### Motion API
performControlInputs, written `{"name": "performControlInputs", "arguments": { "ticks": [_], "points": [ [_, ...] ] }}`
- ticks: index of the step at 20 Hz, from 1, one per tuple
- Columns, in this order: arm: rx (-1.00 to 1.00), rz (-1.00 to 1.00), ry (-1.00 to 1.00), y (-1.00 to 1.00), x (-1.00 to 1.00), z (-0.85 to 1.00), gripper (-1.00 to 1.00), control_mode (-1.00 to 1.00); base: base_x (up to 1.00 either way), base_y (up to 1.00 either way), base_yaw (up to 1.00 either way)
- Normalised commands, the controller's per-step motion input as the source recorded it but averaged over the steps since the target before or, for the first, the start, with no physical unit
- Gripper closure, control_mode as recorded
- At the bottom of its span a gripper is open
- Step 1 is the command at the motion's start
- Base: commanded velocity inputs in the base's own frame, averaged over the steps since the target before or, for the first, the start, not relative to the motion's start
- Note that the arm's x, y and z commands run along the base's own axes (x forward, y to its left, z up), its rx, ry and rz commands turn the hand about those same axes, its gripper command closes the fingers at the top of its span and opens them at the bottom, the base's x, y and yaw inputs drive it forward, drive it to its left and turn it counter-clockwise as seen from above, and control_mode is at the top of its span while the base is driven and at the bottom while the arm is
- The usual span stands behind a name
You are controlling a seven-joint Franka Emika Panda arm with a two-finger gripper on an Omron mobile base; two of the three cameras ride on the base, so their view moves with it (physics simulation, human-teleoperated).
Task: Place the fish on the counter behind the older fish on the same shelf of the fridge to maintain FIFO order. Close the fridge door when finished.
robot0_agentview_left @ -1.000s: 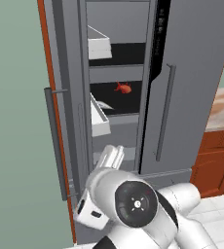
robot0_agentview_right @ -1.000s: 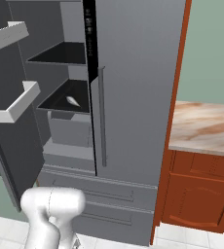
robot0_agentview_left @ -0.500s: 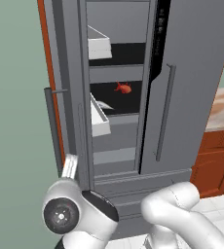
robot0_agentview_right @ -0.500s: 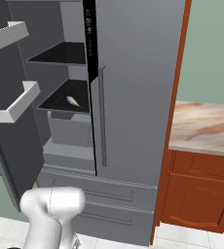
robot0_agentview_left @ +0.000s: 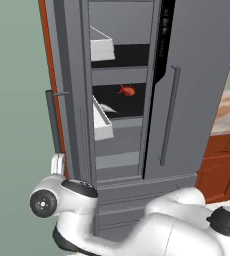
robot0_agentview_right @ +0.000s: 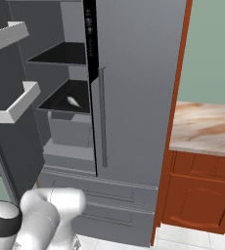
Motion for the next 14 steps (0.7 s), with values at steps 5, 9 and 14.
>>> {"name": "performControlInputs", "arguments": {
  "ticks": [5,9,14],
  "points": [
    [-0.24,-0.03,0.00,0.53,0.69,-0.36,-1.00,-1.00,0.00,0.00,0.00],
    [-0.30,-0.12,-0.01,0.53,0.16,-0.22,-1.00,-1.00,0.00,0.00,0.00],
    [-0.17,-0.21,0.00,0.03,0.09,-0.13,-1.00,-1.00,0.00,0.00,0.00]
  ]
}}
